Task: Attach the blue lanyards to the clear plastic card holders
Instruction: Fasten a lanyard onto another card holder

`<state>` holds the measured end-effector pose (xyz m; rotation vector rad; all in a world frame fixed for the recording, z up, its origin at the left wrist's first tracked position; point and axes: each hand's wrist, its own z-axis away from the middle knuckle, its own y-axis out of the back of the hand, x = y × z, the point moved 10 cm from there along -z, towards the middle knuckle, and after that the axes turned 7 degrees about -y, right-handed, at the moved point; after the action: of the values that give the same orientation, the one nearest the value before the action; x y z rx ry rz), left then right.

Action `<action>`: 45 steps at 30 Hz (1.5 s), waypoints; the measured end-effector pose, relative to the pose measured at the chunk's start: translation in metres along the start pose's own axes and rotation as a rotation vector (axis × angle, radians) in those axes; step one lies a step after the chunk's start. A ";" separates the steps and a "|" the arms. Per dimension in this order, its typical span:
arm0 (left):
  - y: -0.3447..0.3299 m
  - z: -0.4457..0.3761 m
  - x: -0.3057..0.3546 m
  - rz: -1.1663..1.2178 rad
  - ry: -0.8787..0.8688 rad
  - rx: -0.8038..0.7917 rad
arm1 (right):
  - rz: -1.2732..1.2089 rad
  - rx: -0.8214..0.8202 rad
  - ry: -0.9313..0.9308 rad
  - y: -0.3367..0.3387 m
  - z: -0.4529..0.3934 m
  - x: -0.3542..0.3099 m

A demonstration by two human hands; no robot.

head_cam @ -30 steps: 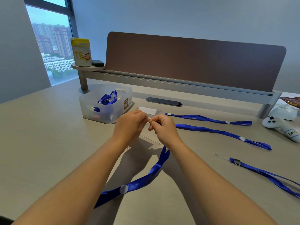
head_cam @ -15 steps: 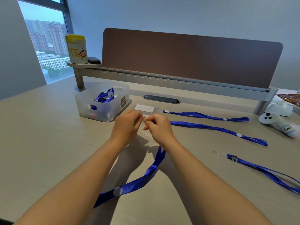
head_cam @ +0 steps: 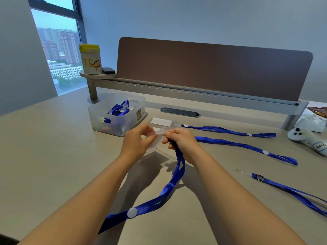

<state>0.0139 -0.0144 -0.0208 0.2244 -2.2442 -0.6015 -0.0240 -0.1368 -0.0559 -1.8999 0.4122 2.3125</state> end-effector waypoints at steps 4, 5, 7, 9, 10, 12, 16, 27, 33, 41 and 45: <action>0.003 -0.002 0.007 0.049 -0.003 0.037 | 0.080 0.014 0.042 0.001 0.002 -0.005; 0.004 -0.002 0.008 0.047 -0.011 0.041 | 0.121 0.026 0.058 0.001 0.002 -0.007; 0.004 -0.003 0.010 0.006 -0.033 0.044 | 0.241 0.070 0.098 0.000 0.001 -0.011; 0.004 -0.003 0.012 -0.065 -0.061 0.039 | 0.377 0.122 0.147 -0.002 0.001 -0.016; 0.003 -0.003 0.013 -0.109 -0.078 0.034 | 0.440 0.140 0.169 -0.003 0.002 -0.018; 0.002 -0.002 0.016 -0.207 -0.121 0.019 | 0.541 0.136 0.182 -0.006 0.001 -0.019; 0.005 -0.003 0.015 -0.305 -0.134 0.015 | 0.544 0.077 0.102 -0.005 -0.002 -0.007; -0.013 0.003 0.006 -0.295 -0.070 -0.163 | 0.491 0.309 0.123 0.033 -0.003 0.000; -0.025 -0.005 0.015 -0.280 -0.074 -0.206 | 0.405 0.584 0.258 0.092 0.012 -0.038; -0.044 -0.018 0.027 -0.243 -0.074 -0.252 | 0.366 0.473 0.293 0.097 0.007 -0.049; -0.039 0.001 0.027 -0.242 -0.076 -0.262 | 0.410 0.323 0.141 0.074 0.013 -0.018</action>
<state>-0.0061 -0.0573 -0.0222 0.3478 -2.1978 -1.0407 -0.0518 -0.2024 -0.0266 -1.9582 1.2122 2.1546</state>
